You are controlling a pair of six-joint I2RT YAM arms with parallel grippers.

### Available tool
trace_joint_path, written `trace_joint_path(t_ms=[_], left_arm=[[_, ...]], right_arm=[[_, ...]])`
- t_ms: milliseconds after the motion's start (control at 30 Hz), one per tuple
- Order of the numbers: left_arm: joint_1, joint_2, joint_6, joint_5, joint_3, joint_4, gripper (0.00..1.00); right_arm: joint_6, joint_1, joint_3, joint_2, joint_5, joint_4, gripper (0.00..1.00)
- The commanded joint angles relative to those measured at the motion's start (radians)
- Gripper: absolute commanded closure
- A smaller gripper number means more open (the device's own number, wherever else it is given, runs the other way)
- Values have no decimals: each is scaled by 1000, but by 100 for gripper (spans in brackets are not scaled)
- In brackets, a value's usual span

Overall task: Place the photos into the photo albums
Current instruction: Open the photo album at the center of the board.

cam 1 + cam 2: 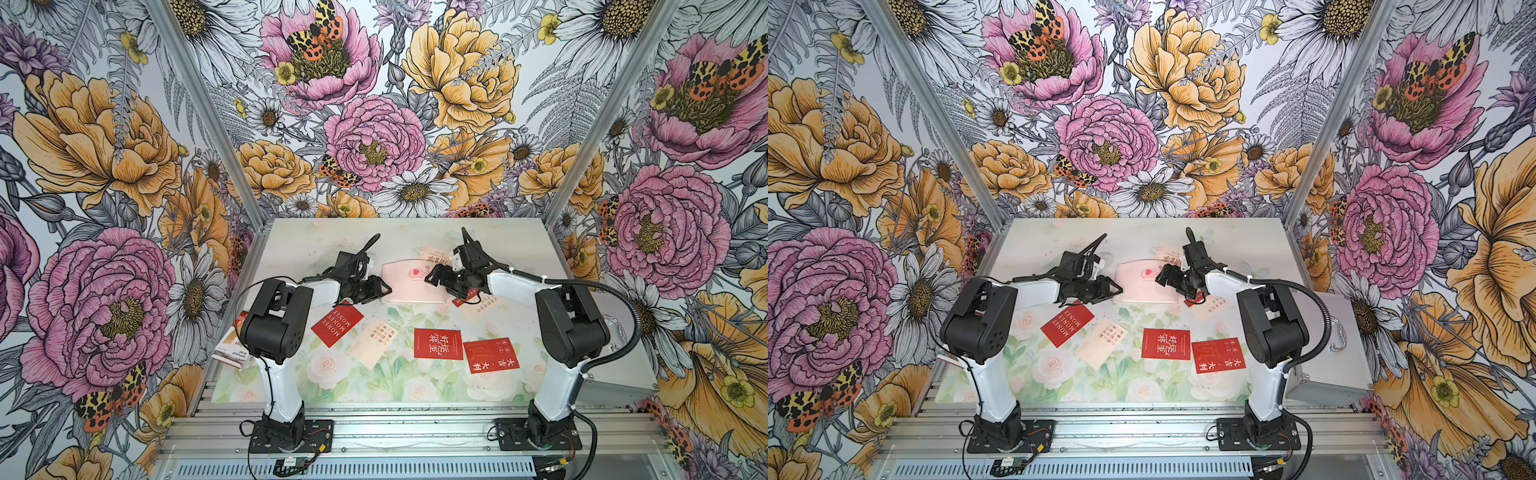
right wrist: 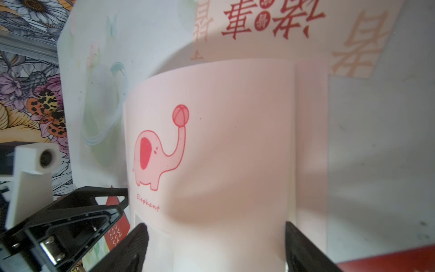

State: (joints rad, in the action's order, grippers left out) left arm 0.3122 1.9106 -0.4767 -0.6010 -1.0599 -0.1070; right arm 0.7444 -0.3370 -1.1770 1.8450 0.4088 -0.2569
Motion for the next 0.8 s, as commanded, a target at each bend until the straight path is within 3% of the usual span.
trace_joint_path(t_ms=[0, 433, 767], left_arm=[[-19, -13, 9, -48, -19, -49, 48], [-127, -82, -82, -2, -58, -106, 43], [-304, -365, -161, 47, -13, -156, 43]], right_arm=[[46, -23, -43, -84, 67, 15, 11], [142, -121, -228, -72, 101, 12, 11], [177, -239, -466, 88, 76, 12, 11]])
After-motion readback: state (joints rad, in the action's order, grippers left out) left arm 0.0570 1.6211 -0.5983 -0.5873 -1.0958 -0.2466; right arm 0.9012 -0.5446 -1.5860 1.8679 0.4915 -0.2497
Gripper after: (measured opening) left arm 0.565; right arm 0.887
